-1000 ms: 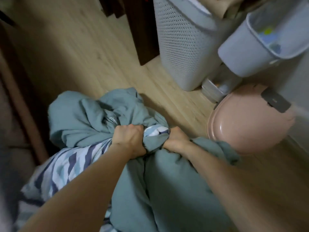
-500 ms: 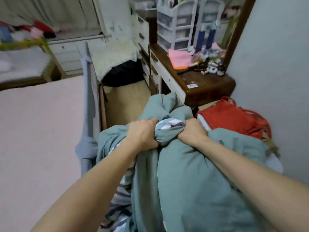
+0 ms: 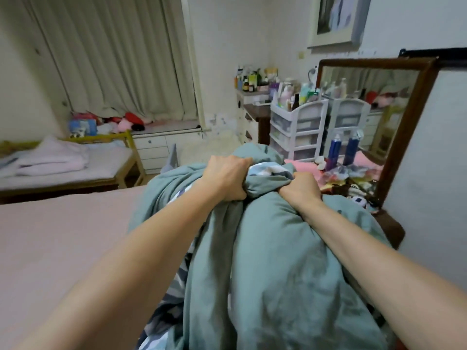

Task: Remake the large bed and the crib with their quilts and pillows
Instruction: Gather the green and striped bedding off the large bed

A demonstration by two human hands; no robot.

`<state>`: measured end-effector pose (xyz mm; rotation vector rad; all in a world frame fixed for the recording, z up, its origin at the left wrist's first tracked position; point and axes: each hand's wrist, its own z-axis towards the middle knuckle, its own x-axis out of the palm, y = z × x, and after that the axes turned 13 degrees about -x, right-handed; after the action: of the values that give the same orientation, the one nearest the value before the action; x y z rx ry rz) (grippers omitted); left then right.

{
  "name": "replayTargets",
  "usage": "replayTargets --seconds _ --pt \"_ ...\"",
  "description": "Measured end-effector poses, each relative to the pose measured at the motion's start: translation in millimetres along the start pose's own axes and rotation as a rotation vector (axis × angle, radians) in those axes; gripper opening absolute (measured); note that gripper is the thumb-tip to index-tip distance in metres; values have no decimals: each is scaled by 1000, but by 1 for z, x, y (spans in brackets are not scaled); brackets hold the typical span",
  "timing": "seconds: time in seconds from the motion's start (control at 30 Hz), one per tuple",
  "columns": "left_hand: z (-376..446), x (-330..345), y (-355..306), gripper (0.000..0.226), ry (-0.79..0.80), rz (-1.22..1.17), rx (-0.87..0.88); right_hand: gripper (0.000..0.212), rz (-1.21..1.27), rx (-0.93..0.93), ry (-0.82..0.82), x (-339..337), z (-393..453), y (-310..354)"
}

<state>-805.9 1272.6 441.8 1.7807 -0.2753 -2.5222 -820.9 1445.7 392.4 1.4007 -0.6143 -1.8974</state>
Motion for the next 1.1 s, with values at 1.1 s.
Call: replayTargets --seconds 1.1 --pt "697 261 311 36 15 56 -215 23 104 -107 88 315 783 8"
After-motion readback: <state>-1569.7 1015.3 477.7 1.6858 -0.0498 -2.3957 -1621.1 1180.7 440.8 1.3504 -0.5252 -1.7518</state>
